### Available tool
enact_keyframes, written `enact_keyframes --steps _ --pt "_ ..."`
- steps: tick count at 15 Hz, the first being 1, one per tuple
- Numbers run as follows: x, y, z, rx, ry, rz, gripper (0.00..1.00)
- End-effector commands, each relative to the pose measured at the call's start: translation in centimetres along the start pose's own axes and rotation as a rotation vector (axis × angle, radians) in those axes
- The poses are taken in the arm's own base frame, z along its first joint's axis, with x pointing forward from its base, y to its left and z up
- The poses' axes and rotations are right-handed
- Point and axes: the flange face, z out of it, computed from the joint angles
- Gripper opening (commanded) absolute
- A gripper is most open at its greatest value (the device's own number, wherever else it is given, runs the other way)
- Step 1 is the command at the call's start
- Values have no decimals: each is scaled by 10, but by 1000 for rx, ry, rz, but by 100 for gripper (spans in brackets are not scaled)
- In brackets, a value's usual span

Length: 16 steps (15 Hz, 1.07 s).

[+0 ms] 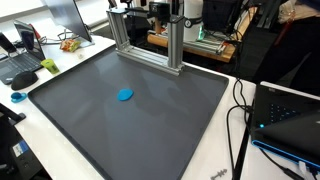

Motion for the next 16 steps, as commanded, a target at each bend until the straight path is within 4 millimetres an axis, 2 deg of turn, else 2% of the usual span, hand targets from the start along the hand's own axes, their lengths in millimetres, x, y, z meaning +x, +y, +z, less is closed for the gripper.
enact_keyframes --steps 1,5,6,9,16 --pt "41 -13 -3 -34 -35 4 100" --pt "63 -7 -5 -61 -82 24 100" --pt "49 -11 -1 -36 -53 2 100" --pt "60 -8 -1 -41 -69 13 100" --pt "61 -8 -1 -42 -72 15 100"
